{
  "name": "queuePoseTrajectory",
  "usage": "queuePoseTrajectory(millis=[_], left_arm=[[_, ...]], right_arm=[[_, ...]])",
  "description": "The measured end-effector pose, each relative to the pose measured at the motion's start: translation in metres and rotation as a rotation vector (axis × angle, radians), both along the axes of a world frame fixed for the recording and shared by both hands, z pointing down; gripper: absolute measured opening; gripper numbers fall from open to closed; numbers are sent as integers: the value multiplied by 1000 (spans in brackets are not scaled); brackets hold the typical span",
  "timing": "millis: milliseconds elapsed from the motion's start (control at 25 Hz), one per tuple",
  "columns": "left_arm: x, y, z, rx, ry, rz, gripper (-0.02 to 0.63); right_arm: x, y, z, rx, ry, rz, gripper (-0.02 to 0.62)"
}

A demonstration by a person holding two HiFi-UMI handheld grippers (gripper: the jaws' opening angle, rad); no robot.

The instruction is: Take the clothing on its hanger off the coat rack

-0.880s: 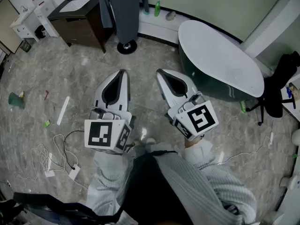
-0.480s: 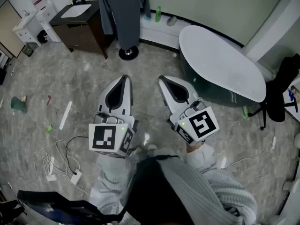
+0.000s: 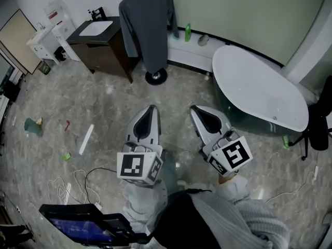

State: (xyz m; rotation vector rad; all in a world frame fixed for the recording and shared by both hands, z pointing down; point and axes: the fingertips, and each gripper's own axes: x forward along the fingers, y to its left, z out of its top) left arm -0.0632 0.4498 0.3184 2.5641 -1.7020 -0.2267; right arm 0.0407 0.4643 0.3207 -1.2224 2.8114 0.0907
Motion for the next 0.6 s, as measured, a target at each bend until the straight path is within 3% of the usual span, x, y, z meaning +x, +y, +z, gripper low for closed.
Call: queuePoseTrajectory(millis=[160,600], left_arm=[[-10,-74,4,3,-3,5,5],[-64,-329,-26,40,-84,53,5]], right_arm=[[-9,-71,4,2,-1,0,2],[-64,-325,-28,67,-12,30,2]])
